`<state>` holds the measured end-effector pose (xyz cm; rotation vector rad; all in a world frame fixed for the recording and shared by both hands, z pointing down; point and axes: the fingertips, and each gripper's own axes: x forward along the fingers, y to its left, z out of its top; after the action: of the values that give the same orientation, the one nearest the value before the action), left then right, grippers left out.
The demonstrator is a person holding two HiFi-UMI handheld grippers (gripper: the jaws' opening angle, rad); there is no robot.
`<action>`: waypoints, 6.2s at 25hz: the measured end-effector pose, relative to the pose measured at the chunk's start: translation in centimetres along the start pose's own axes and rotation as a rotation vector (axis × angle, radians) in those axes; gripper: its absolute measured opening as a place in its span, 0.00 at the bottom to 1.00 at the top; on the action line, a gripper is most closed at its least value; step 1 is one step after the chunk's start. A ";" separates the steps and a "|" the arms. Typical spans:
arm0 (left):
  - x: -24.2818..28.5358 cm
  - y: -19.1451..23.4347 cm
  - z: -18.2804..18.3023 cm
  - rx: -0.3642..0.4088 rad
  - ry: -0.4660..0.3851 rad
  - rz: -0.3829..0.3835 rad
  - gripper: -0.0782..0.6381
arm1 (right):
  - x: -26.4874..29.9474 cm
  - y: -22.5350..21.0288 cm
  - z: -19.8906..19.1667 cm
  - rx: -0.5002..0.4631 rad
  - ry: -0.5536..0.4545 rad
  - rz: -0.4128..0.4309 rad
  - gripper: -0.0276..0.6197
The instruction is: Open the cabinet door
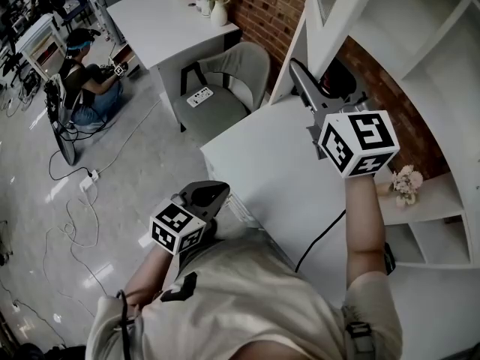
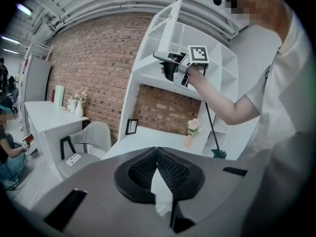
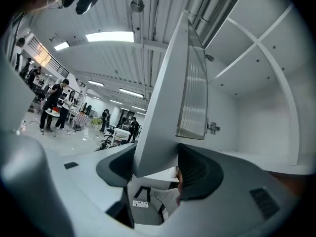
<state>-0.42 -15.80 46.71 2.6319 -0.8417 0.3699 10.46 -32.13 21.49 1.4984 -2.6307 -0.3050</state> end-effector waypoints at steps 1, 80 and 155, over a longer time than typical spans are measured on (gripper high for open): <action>0.0 0.3 0.1 -0.001 0.000 -0.002 0.13 | 0.2 0.0 0.0 0.001 0.000 -0.002 0.43; -5.3 15.2 1.7 -0.057 -0.065 -0.012 0.13 | 14.8 8.0 1.7 -0.097 -0.080 -0.214 0.53; 3.8 -6.0 2.9 0.111 -0.012 -0.160 0.13 | -15.4 5.2 -7.0 0.545 0.084 0.159 0.08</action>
<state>6.59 -14.34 43.95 2.7831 -0.6248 0.3677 15.29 -17.21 29.70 1.3606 -2.8770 0.5179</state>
